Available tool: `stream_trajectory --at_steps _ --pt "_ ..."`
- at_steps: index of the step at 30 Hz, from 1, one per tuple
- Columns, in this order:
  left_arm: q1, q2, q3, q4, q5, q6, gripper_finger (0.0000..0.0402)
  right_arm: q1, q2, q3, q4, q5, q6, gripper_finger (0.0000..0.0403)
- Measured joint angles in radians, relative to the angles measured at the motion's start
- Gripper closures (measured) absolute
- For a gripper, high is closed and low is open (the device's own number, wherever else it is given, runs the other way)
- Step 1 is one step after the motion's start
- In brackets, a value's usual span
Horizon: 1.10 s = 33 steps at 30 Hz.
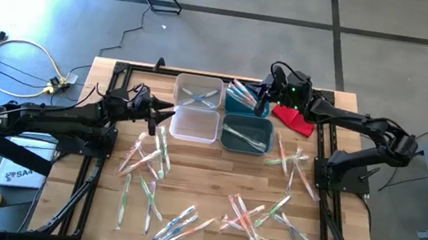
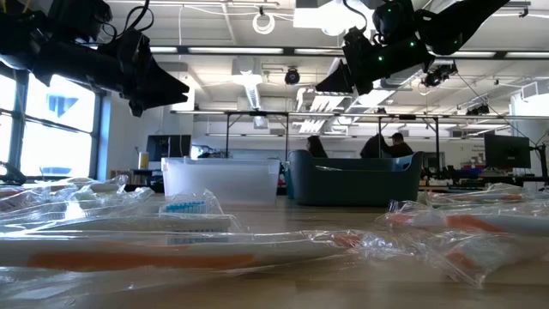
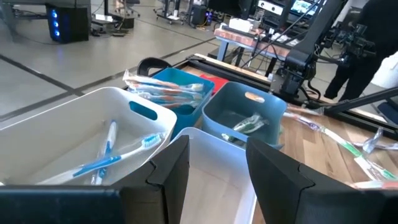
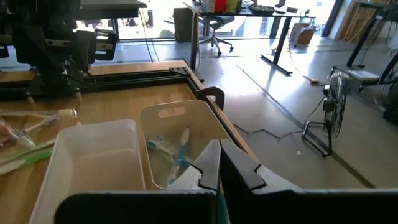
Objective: Pick & Place Toothbrushes
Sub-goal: Put the purple toothbrush into the transparent bin
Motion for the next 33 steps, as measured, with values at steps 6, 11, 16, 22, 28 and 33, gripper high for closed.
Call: stream_trajectory --at_steps 6,11,16,22,28,33 --pt "0.000 0.000 0.000 -0.001 -0.001 0.000 0.0245 0.067 0.000 -0.001 -0.108 0.027 0.042 0.0401" --pt "0.000 0.000 0.000 -0.014 -0.004 0.000 0.0245 0.208 0.000 -0.001 -0.113 0.177 0.042 0.0401" --pt "0.000 0.000 0.000 -0.051 -0.004 0.000 0.0245 0.328 -0.004 -0.001 -0.113 0.309 0.043 0.0401" --pt "0.000 0.000 0.000 -0.072 -0.003 -0.004 0.0245 0.406 -0.004 -0.001 -0.097 0.265 0.089 0.0401" --pt "0.000 0.000 0.000 -0.080 -0.002 -0.063 0.0245 0.436 -0.004 -0.001 -0.065 0.275 0.092 0.0401" --pt "0.000 0.000 0.000 -0.080 0.010 -0.107 0.0245 0.421 -0.004 -0.001 -0.057 0.271 0.086 0.0401"
